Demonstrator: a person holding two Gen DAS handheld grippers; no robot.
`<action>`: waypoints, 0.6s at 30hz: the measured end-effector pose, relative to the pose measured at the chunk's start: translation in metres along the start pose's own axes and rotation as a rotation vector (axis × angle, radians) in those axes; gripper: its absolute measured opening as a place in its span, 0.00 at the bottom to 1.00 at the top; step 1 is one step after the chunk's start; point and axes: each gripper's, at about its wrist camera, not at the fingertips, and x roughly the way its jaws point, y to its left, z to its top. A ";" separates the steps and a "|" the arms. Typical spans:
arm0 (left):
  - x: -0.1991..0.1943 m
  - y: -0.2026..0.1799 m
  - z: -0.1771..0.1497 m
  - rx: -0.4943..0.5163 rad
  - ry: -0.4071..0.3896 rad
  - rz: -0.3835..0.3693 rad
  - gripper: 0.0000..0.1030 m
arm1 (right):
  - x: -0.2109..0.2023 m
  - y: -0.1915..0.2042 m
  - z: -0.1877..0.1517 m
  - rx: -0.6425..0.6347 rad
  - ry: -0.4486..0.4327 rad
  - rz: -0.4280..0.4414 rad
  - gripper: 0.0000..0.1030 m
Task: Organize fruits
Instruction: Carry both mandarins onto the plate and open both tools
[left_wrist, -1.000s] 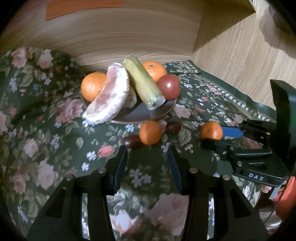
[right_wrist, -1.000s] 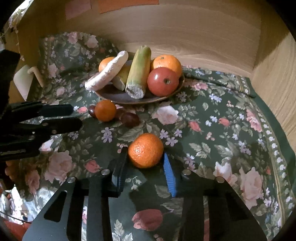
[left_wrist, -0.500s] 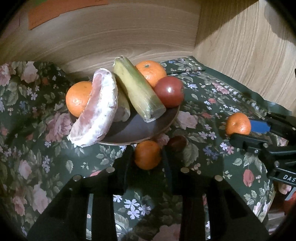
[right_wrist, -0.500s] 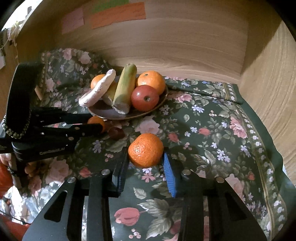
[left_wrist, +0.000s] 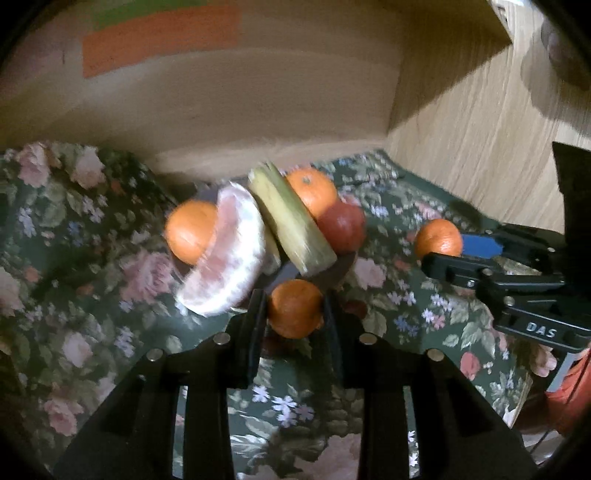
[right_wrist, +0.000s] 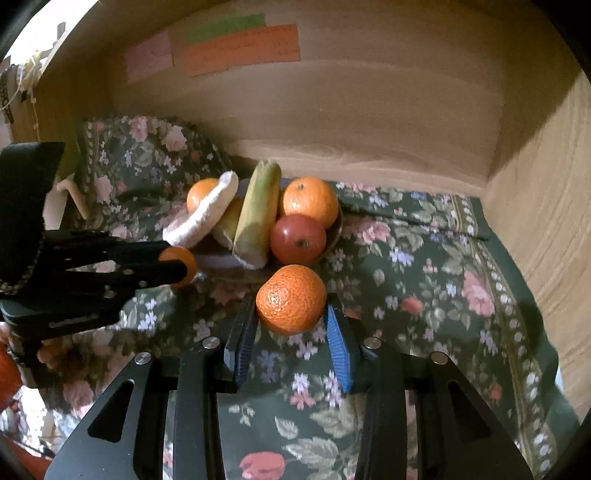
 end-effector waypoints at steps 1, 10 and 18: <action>-0.002 0.002 0.003 -0.006 -0.009 0.002 0.30 | 0.000 0.000 0.003 -0.004 -0.006 0.000 0.32; -0.015 0.026 0.025 -0.045 -0.060 0.028 0.30 | 0.010 0.004 0.033 -0.029 -0.043 -0.009 0.32; -0.005 0.041 0.052 -0.061 -0.085 0.049 0.30 | 0.028 0.006 0.059 -0.054 -0.044 -0.020 0.32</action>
